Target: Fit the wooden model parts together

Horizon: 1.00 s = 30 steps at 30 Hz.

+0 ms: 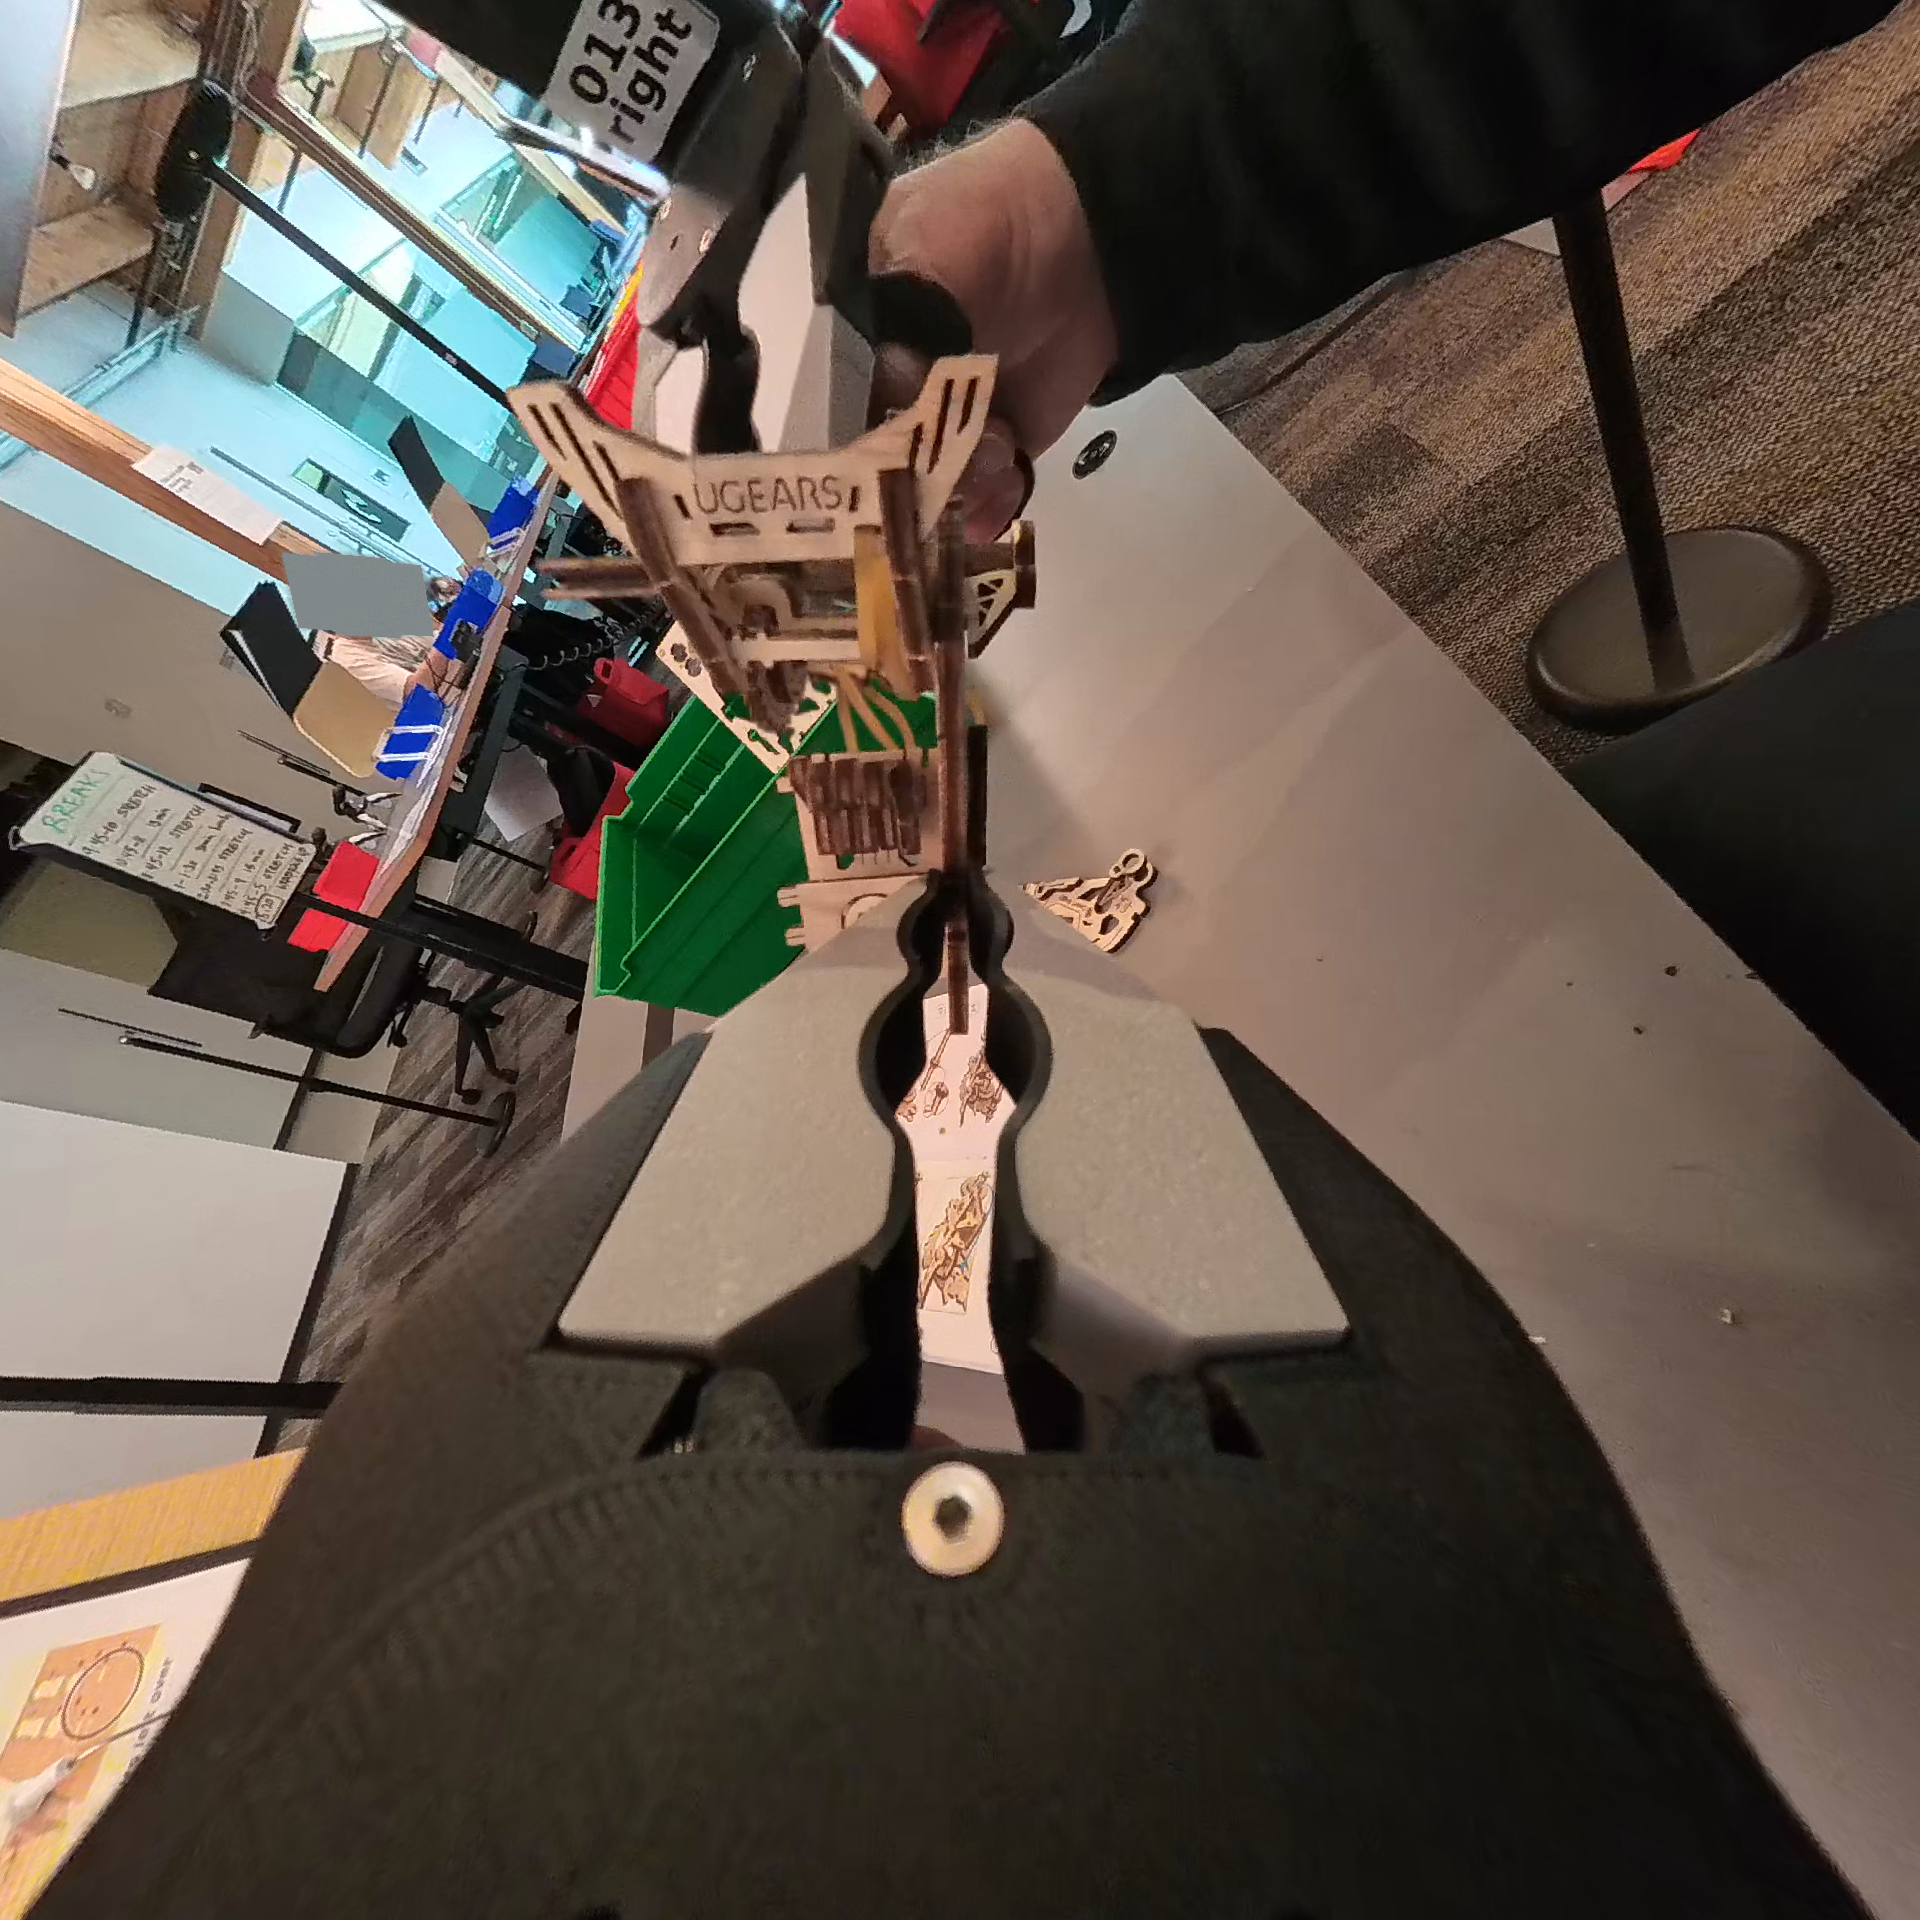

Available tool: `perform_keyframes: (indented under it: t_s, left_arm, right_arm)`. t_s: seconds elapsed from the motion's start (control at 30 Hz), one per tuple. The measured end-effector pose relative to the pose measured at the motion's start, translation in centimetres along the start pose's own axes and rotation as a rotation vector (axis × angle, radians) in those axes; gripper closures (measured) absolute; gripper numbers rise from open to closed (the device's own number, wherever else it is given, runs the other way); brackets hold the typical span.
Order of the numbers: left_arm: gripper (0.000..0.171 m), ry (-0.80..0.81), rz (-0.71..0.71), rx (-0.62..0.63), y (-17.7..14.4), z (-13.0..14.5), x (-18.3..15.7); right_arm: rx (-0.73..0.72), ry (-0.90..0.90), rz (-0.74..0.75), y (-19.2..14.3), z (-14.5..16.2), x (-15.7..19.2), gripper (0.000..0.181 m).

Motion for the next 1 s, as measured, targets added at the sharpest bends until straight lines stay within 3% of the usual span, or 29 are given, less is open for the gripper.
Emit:
perform_keyframes:
  t_s: [0.63,1.0]
  left_arm:
    - [0.171,-0.021,0.053,0.002,-0.7,-0.6,-0.5]
    - [0.171,-0.017,0.077,0.039,-0.5,-0.3,-0.8]
  right_arm:
    - [0.106,-0.05,-0.011,0.5,0.7,0.7,0.166]
    - [0.037,0.033,-0.092,1.2,1.0,1.8,0.166]
Point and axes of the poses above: each gripper's, where its closed fingertips meet, y out along the fingers, z out of its underside, x = y × z across the jaws, the point moved 2 cm from there along -y, back along the fingers, and after that the axes turned 6 degrees about z, right-handed, at the moved point
